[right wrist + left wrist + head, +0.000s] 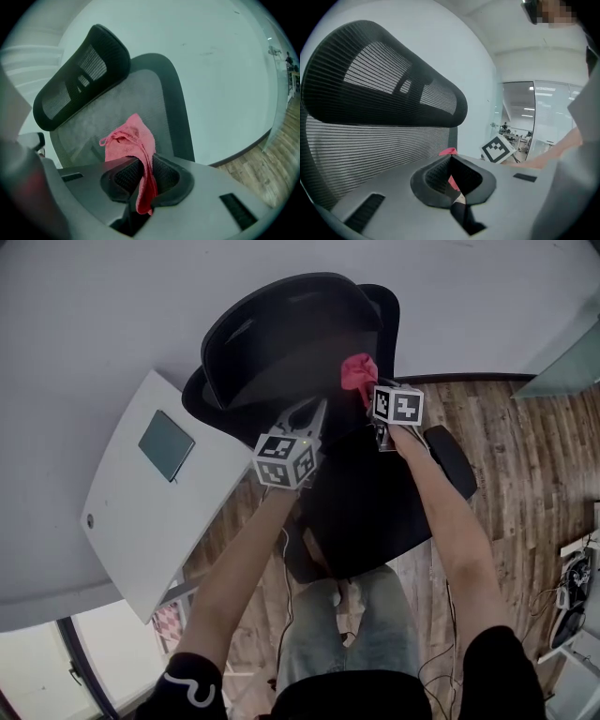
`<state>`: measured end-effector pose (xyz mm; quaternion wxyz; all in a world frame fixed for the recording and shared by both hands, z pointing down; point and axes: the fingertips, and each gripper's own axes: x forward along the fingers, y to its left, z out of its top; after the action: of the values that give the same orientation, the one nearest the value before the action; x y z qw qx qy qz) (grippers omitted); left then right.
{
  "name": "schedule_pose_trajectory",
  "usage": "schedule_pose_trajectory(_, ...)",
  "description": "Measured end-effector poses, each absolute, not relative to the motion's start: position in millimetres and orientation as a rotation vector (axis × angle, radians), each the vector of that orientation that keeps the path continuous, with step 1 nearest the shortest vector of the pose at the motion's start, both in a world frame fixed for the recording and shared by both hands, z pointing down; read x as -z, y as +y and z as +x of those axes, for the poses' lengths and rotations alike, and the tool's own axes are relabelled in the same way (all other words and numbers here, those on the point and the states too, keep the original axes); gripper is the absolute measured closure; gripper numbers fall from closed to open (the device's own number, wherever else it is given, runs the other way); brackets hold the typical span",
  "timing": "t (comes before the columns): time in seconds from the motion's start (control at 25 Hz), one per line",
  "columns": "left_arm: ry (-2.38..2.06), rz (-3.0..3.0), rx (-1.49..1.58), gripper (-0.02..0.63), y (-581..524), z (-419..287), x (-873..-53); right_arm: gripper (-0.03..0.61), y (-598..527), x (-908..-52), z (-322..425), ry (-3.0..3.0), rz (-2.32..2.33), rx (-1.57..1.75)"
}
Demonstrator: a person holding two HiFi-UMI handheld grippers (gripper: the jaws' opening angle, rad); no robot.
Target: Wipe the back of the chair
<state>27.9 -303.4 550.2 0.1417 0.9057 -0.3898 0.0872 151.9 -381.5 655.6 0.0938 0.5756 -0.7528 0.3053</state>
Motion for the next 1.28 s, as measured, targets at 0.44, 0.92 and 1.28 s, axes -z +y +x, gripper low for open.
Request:
schedule_pose_trajectory(0.44, -1.12, 2.611, -0.275, 0.589, -306, 36, -567, 0.508, -328, -777, 173, -2.03, 1.622, -1.057)
schedule_pose_trajectory(0.92, -1.094, 2.624, -0.251, 0.589, -312, 57, -556, 0.506, -350, -679, 190, -2.407, 1.58, -0.997)
schedule_pose_trajectory(1.28, -1.082, 2.637, -0.231, 0.589, -317, 78, -543, 0.508, -421, -567, 209, -2.442, 1.762, -0.782)
